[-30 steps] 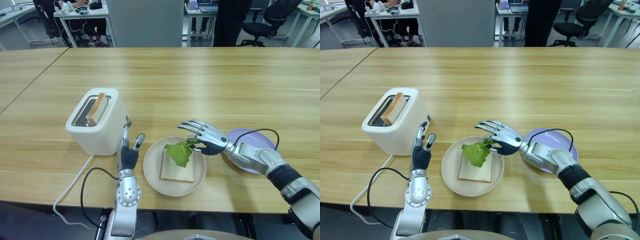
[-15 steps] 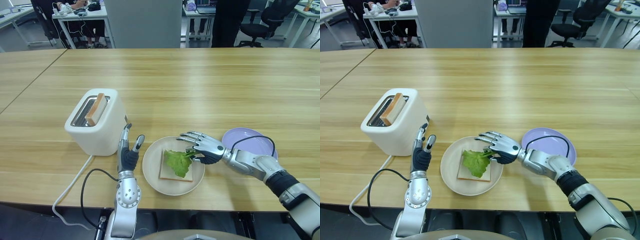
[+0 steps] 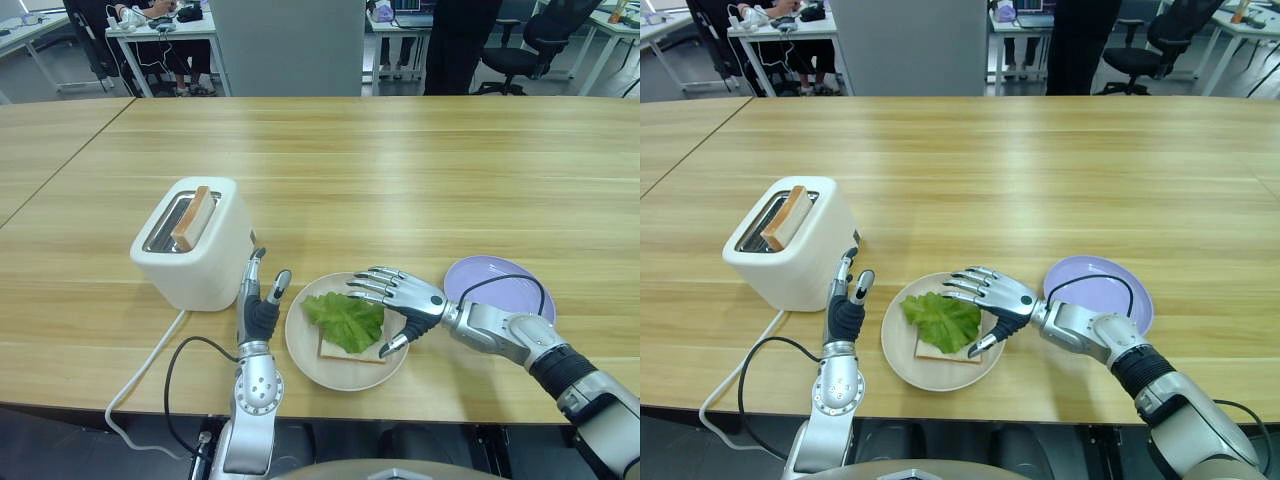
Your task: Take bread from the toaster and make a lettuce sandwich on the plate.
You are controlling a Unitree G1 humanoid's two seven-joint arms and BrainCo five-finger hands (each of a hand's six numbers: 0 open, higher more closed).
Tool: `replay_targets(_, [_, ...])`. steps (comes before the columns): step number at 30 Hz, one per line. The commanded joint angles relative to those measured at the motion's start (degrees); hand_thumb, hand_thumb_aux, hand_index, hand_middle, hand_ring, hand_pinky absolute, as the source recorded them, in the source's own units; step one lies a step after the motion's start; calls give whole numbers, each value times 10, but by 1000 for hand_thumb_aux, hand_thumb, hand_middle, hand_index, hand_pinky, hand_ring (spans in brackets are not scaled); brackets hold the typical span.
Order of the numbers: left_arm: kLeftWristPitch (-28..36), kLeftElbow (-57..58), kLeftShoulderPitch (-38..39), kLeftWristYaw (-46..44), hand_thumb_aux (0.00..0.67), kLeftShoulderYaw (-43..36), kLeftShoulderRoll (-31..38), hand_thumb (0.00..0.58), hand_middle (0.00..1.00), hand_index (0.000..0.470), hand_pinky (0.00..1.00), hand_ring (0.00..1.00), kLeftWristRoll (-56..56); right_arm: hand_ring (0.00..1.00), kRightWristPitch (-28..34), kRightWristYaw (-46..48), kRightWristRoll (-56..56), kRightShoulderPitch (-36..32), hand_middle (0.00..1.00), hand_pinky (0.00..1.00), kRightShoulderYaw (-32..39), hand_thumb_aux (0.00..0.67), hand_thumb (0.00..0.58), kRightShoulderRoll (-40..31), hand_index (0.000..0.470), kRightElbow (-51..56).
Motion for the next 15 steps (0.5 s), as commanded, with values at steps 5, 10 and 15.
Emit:
replay_targets(5, [19,-92,14,-19,0,-3,15,0,86,0,86,86,28,0,47,166,279,40,0,0,-89,0,0,26,0,-6])
replay_targets(10, [71,-195,-17,-68,0,26,44,0,39,0,39,39,71,0,266,398,725,166,0,0,-164,0,0,123,0,-178])
replay_targets(15, [111,-196,-64,-79,0,111,114,0,0,0,0,0,127,0,385,412,836,226,0,0,-217,0,0,180,0,-252])
